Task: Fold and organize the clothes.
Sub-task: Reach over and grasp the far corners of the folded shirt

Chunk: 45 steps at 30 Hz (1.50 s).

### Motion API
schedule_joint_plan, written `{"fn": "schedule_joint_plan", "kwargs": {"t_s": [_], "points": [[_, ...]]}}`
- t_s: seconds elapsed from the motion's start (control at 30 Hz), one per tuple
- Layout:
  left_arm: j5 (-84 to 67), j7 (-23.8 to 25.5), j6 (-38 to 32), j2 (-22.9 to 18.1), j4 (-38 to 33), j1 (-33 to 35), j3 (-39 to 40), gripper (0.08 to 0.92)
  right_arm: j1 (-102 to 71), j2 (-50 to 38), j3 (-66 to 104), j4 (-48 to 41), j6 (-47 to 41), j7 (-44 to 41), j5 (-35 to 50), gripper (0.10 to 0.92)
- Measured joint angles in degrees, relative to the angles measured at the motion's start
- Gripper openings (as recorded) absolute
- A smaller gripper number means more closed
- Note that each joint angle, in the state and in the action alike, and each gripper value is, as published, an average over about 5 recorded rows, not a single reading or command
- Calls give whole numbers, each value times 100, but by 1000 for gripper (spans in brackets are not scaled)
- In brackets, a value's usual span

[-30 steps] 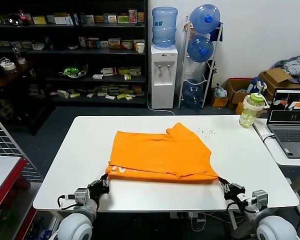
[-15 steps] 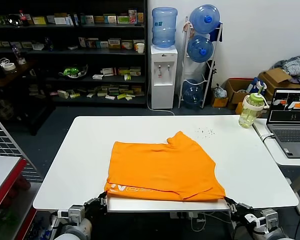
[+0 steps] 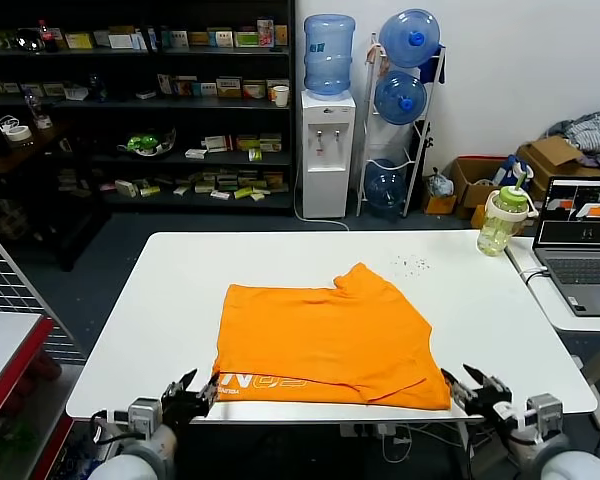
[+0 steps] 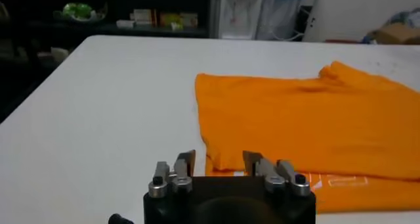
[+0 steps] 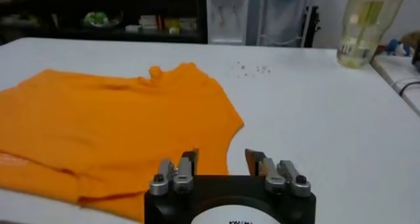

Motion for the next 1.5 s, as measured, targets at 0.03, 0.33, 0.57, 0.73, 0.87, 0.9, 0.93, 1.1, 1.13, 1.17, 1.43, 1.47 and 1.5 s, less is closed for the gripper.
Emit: {"fn": "schedule_joint_plan", "kwargs": {"t_s": [0.03,0.33,0.57,0.73,0.87,0.9,0.93,1.1,1.13,1.17,1.43,1.47,1.5], "points": [[0,56,-37,-38,94,-149,24,625,254,35,-118,-118,-4,35,21,710],[78,769,-317,-693,1879,-2110,482,820,2892,643,-1519,-1908,-141,201,154,821],[16,1363,-216,-1198,3570,-3601,948,823,4500,1233,-2366,-3448,-332,120,59,823],[-17,1618,-68,-1467,4508,-4281,1143,823,5221,1604,-2669,-4368,-357,-52,-154,823],[-40,1703,44,-1611,4956,-4572,1266,823,5560,1832,-2827,-4938,-391,-177,-315,823],[-51,1712,74,-1634,5035,-4624,1290,823,5621,1873,-2858,-5050,-402,-200,-343,823],[-64,1717,105,-1652,5104,-4669,1314,823,5676,1908,-2885,-5151,-414,-219,-367,823],[-139,1708,272,-1694,5304,-4806,1453,823,5867,2026,-2988,-5511,-482,-300,-447,823],[-152,1701,304,-1699,5323,-4822,1482,823,5892,2043,-3002,-5565,-499,-316,-456,823],[-165,1692,336,-1704,5338,-4836,1509,823,5915,2057,-3017,-5613,-518,-331,-462,823],[-303,1590,573,-1708,5340,-4891,1699,727,6026,2162,-3104,-5916,-705,-460,-467,760],[-313,1581,598,-1708,5334,-4898,1718,701,6034,2173,-3112,-5942,-728,-475,-463,729],[-320,1574,619,-1707,5330,-4906,1734,666,6042,2182,-3118,-5965,-748,-489,-459,703]]}}
